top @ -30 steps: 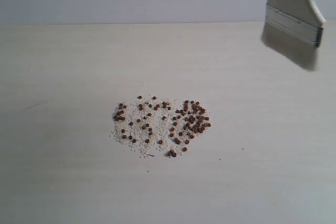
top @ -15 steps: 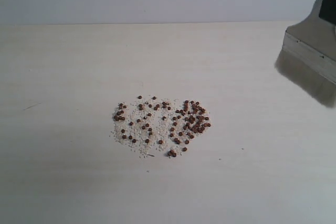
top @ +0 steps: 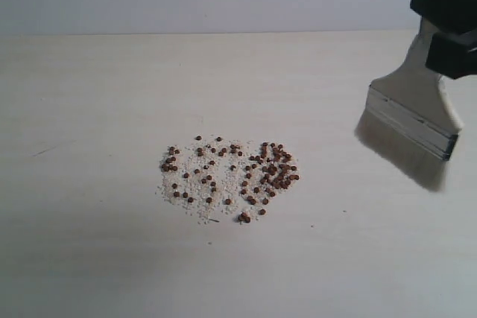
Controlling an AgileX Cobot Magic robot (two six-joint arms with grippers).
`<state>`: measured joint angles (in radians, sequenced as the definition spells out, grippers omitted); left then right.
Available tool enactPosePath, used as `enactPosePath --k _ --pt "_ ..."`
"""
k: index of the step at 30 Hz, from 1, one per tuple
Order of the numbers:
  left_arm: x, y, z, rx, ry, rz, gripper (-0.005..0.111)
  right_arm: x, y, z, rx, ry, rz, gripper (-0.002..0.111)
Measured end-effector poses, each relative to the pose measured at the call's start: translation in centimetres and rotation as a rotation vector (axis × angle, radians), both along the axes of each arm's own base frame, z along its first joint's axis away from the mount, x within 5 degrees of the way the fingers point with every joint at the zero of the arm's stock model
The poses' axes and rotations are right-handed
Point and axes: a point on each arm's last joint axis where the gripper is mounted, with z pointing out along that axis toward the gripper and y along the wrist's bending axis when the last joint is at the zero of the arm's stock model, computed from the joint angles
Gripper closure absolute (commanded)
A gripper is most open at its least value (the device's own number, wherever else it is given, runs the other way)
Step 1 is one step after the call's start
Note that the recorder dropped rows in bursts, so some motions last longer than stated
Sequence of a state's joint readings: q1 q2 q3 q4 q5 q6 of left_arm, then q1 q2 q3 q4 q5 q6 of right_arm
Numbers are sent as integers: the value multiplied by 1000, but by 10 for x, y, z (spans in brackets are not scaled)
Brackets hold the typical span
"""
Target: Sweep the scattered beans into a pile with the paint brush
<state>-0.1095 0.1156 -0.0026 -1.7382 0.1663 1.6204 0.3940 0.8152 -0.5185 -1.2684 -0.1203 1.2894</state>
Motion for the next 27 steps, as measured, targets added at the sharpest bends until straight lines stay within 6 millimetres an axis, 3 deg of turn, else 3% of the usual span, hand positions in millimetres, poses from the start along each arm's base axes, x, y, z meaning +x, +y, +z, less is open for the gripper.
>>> enactPosePath --k 7,10,14,18,22,27 --pt "0 0 0 0 0 0 107 0 13 -11 -21 -59 138 108" --pt "0 0 0 0 0 0 107 -4 35 -11 -2 -123 322 108" --pt "0 0 0 0 0 0 107 -2 57 -15 103 -129 422 108" --pt "0 0 0 0 0 0 107 19 80 -32 282 -84 388 108" --pt "0 0 0 0 -1 -4 107 44 114 -74 436 4 276 108" --pt "0 0 0 0 -1 -6 107 74 183 -112 547 84 133 108"
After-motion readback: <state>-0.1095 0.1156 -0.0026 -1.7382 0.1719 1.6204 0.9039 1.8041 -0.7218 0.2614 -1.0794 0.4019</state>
